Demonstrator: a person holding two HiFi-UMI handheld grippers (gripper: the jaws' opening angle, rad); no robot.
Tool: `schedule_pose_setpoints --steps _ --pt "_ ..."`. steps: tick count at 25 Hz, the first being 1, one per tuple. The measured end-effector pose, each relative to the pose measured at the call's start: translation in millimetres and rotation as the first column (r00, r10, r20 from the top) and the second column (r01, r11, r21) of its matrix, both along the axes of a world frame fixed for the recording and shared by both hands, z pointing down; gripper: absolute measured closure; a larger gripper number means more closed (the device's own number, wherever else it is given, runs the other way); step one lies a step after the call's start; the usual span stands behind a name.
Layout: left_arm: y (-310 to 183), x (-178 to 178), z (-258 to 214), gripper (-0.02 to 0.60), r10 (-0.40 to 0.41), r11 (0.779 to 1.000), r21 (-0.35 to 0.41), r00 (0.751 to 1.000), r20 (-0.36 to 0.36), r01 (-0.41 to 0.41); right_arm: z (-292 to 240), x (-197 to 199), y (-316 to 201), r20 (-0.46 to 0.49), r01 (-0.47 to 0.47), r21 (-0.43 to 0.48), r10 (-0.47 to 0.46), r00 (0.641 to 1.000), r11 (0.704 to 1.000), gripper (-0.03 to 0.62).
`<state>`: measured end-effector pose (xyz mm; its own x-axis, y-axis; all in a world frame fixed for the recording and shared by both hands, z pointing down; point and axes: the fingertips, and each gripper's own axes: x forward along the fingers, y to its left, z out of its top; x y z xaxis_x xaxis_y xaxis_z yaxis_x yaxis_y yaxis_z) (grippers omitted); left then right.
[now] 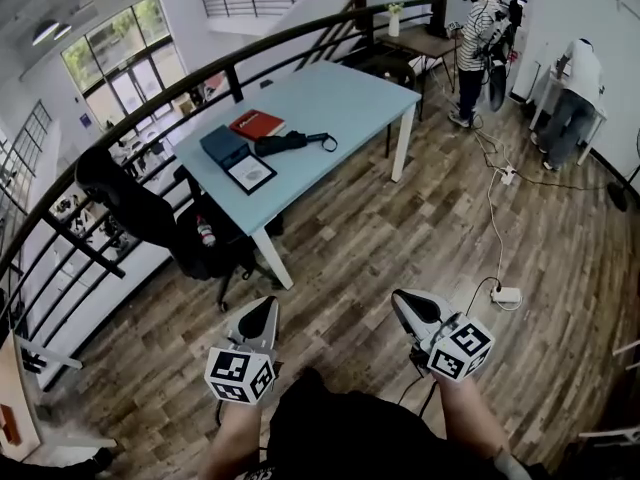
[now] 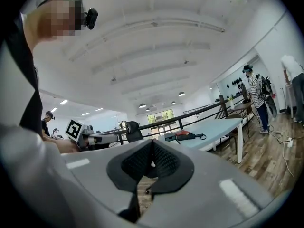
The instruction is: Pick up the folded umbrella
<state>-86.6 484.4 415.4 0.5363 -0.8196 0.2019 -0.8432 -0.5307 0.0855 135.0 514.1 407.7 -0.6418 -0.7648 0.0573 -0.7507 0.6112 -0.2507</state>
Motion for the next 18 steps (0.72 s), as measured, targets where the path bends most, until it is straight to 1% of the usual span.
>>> schedule_pose_setpoints --steps 4,8,13,18 --pt "-31 10 4 0.577 0.023 1.000 -0.001 1.000 -0.012 -0.023 5 8 -24 -0.011 -0.015 -0.017 0.014 1.000 1.000 0.592" --pt "-79 13 14 0.577 0.039 0.999 -0.006 0.999 -0.029 -0.039 12 8 -64 -0.022 -0.021 -0.033 0.020 1.000 0.999 0.592" --pt "-159 5 25 0.577 0.063 0.998 -0.010 0.997 -0.039 -0.063 21 -6 -143 -0.036 -0.029 -0.051 0.028 0.999 0.998 0.592" --pt "-254 -13 28 0.577 0.080 0.996 -0.025 0.996 -0.045 -0.081 23 -38 -232 -0.048 0.011 -0.092 -0.015 0.999 0.996 0.592"
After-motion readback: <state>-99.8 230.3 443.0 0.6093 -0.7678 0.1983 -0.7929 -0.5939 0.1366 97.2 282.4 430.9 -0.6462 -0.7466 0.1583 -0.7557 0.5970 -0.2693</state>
